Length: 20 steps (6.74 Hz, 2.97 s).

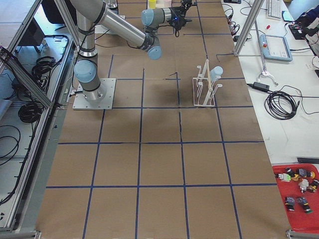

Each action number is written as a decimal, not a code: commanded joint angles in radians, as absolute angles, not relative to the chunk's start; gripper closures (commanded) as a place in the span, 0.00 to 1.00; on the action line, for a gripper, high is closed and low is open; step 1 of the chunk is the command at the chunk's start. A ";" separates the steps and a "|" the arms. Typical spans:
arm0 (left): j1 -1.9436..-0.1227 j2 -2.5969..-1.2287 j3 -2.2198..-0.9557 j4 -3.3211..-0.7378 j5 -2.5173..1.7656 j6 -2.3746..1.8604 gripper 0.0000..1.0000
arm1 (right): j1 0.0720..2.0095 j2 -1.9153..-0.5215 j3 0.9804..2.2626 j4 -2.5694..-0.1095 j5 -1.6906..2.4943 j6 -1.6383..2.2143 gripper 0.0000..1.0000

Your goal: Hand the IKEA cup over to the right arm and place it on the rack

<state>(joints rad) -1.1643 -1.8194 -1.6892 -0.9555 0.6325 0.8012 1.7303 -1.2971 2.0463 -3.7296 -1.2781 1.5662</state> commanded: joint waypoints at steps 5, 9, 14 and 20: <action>-1.360 -2.019 -1.716 -0.490 0.344 0.811 1.00 | 1.730 -1.296 2.049 -3.728 -1.284 1.565 0.00; -1.453 -2.086 -1.906 0.194 0.342 0.490 0.97 | 1.735 -1.261 2.048 -3.663 -1.273 1.586 0.00; -1.529 -2.140 -1.913 0.459 0.379 0.302 0.93 | 1.767 -1.183 2.029 -3.651 -1.299 1.598 0.01; -1.531 -2.140 -1.908 0.459 0.380 0.299 0.92 | 1.799 -1.146 1.970 -3.605 -1.345 1.600 0.01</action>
<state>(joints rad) -1.5307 -2.1398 -1.9086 0.4585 0.3804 0.2992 1.7872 -1.1661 1.9876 -3.6062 -1.3453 1.6005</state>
